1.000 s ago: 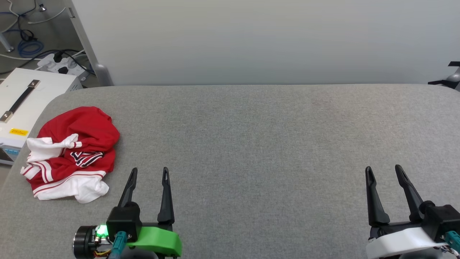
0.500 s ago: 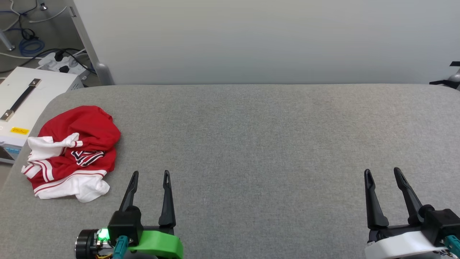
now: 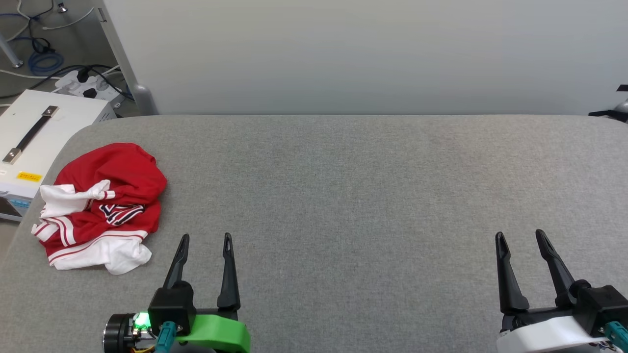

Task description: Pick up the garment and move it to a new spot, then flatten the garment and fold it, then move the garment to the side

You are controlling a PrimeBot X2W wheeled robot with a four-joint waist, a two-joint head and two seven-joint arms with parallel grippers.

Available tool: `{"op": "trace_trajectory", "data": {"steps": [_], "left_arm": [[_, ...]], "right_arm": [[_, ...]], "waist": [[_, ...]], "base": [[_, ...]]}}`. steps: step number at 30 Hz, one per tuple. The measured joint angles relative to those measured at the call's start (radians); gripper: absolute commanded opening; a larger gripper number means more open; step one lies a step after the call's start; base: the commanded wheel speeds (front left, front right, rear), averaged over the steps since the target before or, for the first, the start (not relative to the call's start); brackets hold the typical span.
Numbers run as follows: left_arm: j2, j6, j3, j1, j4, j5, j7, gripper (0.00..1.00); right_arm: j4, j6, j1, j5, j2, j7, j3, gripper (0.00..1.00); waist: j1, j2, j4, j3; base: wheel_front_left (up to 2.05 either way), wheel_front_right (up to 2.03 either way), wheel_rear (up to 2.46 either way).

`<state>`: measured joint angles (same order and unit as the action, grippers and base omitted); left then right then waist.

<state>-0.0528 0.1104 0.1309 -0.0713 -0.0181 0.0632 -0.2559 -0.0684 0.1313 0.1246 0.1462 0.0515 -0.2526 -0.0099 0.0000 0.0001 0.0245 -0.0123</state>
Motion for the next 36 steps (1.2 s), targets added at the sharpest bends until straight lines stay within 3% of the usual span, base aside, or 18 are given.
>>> {"op": "trace_trajectory", "data": {"steps": [17, 36], "left_arm": [[0.0, 0.003, -0.019, 0.001, -0.001, 0.01, 0.0, 1.0], [0.0, 0.01, -0.058, 0.006, -0.004, 0.037, 0.0, 1.0]], "right_arm": [[-0.015, 0.0, 0.003, -0.01, -0.001, 0.0, 0.016, 1.0], [-0.041, 0.0, -0.003, -0.032, -0.002, -0.004, 0.046, 1.0]], "waist": [[0.0, 0.0, 0.075, 0.009], [0.0, 0.0, 0.299, 0.048]], "base": [[0.0, 0.0, 0.0], [0.0, 0.0, 0.0]]}}
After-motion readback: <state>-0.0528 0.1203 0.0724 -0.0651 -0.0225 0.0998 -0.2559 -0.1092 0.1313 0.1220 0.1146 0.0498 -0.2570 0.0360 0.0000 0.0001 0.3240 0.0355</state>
